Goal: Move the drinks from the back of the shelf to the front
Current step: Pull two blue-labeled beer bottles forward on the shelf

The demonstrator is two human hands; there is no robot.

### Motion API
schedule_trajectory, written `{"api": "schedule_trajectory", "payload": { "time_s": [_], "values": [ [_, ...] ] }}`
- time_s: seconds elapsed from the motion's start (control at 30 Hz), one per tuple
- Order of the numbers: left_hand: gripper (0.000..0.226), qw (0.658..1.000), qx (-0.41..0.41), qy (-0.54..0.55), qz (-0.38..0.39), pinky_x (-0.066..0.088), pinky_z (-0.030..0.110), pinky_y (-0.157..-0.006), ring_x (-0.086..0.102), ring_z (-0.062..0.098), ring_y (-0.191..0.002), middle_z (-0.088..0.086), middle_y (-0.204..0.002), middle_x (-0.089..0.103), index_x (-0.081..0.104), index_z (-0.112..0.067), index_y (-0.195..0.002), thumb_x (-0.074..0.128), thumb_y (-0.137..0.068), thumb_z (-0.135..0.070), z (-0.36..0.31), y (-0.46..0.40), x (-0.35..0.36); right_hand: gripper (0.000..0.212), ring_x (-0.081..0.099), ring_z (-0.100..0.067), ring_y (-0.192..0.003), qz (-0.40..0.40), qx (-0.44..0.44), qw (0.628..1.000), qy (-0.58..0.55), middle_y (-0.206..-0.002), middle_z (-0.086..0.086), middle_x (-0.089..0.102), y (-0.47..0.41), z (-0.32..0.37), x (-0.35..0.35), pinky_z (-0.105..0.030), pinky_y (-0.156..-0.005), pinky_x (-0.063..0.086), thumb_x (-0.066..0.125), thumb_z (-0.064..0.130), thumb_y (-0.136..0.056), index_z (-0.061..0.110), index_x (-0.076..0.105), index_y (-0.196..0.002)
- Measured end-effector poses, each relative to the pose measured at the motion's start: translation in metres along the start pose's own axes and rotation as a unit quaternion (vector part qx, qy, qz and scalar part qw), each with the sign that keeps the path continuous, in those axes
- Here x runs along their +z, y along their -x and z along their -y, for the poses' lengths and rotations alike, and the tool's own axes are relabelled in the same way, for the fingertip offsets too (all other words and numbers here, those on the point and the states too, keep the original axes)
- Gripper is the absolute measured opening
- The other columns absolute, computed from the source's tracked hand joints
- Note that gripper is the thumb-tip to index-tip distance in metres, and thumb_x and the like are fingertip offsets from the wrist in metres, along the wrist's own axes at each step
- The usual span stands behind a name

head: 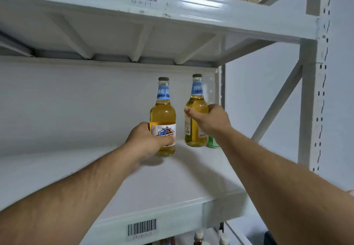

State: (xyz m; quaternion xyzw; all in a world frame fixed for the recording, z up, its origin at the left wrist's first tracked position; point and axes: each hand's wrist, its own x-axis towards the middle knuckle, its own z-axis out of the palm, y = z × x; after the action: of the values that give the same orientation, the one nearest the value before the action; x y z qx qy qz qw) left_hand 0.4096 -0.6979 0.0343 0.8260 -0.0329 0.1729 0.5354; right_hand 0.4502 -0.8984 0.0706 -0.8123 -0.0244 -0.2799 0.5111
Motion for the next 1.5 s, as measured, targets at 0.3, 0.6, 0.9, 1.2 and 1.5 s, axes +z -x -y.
{"api": "schedule_trajectory", "payload": {
  "time_s": [0.3,0.6,0.9,1.2,1.5],
  "values": [
    [0.064,0.998,-0.024,-0.027,-0.044,0.061,0.040,-0.088,0.074,0.019,-0.096,-0.003,-0.105,0.078,0.070,-0.024,-0.114,0.098,-0.060,-0.043,-0.005,-0.028,0.030,0.069,0.059,-0.024,-0.092,0.067,0.011,0.997,-0.025,-0.107,-0.002,0.061,-0.053,-0.032,0.017,-0.036,-0.070,0.048,0.077,0.064,-0.072,0.019,0.052,-0.118],
    [0.058,0.997,-0.035,-0.028,-0.063,0.061,0.039,-0.086,0.075,0.018,-0.095,-0.004,-0.105,0.078,0.070,-0.024,-0.117,0.097,-0.067,-0.037,0.001,-0.041,0.031,0.063,0.067,-0.026,-0.087,0.102,0.013,0.995,0.005,-0.100,-0.005,0.068,-0.086,-0.036,0.038,-0.042,-0.081,0.058,0.075,0.063,-0.071,0.016,0.059,-0.109],
    [0.055,0.996,-0.042,-0.005,-0.074,0.062,0.041,-0.090,0.075,0.020,-0.096,-0.003,-0.105,0.079,0.071,-0.023,-0.117,0.096,-0.069,-0.034,0.009,-0.042,0.029,0.061,0.066,-0.027,-0.087,0.119,0.040,0.992,0.013,-0.100,-0.006,0.067,-0.096,-0.045,0.053,-0.040,-0.082,0.057,0.076,0.059,-0.073,0.014,0.058,-0.111],
    [0.056,0.996,-0.048,-0.001,-0.079,0.061,0.044,-0.095,0.075,0.021,-0.099,-0.003,-0.108,0.078,0.070,-0.024,-0.118,0.096,-0.070,-0.034,0.012,-0.040,0.027,0.063,0.066,-0.027,-0.089,0.132,0.061,0.989,0.007,-0.104,-0.007,0.067,-0.098,-0.049,0.060,-0.038,-0.078,0.056,0.076,0.056,-0.075,0.012,0.057,-0.115],
    [0.058,0.995,-0.056,-0.007,-0.079,0.060,0.044,-0.095,0.074,0.021,-0.100,-0.003,-0.110,0.078,0.070,-0.024,-0.119,0.096,-0.068,-0.036,0.014,-0.039,0.029,0.066,0.064,-0.025,-0.090,0.161,0.084,0.983,-0.014,-0.108,-0.006,0.066,-0.098,-0.052,0.065,-0.034,-0.073,0.052,0.076,0.056,-0.076,0.014,0.055,-0.122]
  ]
}}
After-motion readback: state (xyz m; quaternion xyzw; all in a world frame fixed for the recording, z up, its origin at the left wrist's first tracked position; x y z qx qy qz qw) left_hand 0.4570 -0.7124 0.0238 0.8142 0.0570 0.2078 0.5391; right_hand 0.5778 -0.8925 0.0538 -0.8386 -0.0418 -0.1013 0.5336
